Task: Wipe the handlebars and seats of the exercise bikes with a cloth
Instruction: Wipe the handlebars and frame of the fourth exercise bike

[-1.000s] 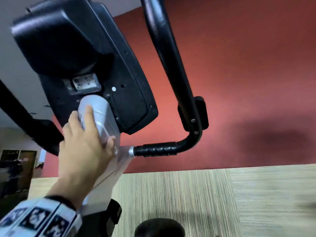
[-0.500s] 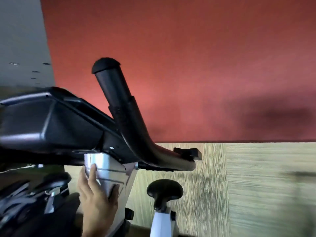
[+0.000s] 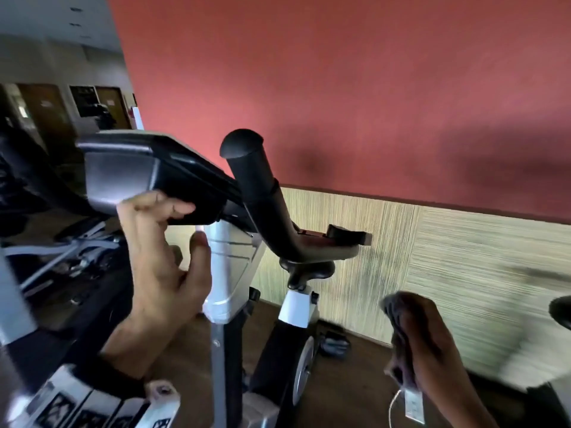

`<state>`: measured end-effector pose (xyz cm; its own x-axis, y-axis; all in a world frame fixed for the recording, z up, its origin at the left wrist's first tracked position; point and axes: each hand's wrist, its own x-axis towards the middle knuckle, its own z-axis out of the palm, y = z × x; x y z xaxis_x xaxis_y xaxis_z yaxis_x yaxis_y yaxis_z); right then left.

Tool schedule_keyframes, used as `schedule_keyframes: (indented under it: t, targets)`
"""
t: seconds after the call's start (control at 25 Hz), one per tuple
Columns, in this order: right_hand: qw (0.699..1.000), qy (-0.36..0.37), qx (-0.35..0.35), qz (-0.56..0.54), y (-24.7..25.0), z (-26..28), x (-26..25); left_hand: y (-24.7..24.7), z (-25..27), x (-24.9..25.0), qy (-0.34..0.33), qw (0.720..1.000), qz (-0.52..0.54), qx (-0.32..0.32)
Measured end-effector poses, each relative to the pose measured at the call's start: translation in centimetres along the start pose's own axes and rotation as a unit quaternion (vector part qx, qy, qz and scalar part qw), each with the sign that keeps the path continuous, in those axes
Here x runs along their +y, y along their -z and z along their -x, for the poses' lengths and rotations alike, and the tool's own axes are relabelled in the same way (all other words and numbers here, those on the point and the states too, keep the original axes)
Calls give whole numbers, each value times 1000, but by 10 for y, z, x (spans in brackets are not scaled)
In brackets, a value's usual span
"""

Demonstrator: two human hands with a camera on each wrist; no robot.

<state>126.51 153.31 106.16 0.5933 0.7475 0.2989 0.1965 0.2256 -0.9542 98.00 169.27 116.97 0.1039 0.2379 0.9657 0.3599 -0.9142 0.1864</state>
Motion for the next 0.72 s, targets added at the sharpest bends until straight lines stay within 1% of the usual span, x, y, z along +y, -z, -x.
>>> schedule_keyframes:
  t: [0.04,0.08,0.12,0.2,0.24,0.28,0.32,0.36,0.4,0.44,0.52,0.6,0.72]
  targets:
    - [999,34,-9,7,-19,-12,-20,5,-13,7,-31,999,-15,26]
    - [996,89,-19,11,-33,-28,-44,10,-34,18,-67,997,-23,26]
    - [988,146,-29,26,-51,-41,-66,15,-55,29,-85,996,5,9]
    - [973,215,-76,33,-90,-56,-105,12,-83,42,-92,993,11,-77]
    - [966,232,-102,39,-107,-57,-114,6,-94,46,-83,988,21,-125]
    - [963,234,-121,52,-123,-54,-119,-2,-102,48,-75,983,35,-165]
    - [967,212,-135,51,-133,-49,-119,-8,-104,51,-78,979,35,-185]
    - [971,188,-140,46,-137,-44,-112,-14,-102,52,-81,979,36,-183]
    - [974,178,-139,34,-136,-40,-103,-19,-100,53,-84,982,38,-164]
    - [974,178,-138,30,-133,-40,-90,-23,-97,54,-78,986,47,-139]
    - [974,184,-130,21,-126,-38,-82,-26,-93,53,-62,990,72,-106]
    - [971,204,-118,40,-128,-42,-87,-28,-92,57,-52,993,69,-84]
    - [963,218,-145,56,-133,-41,-101,-31,-91,60,-54,996,43,-62]
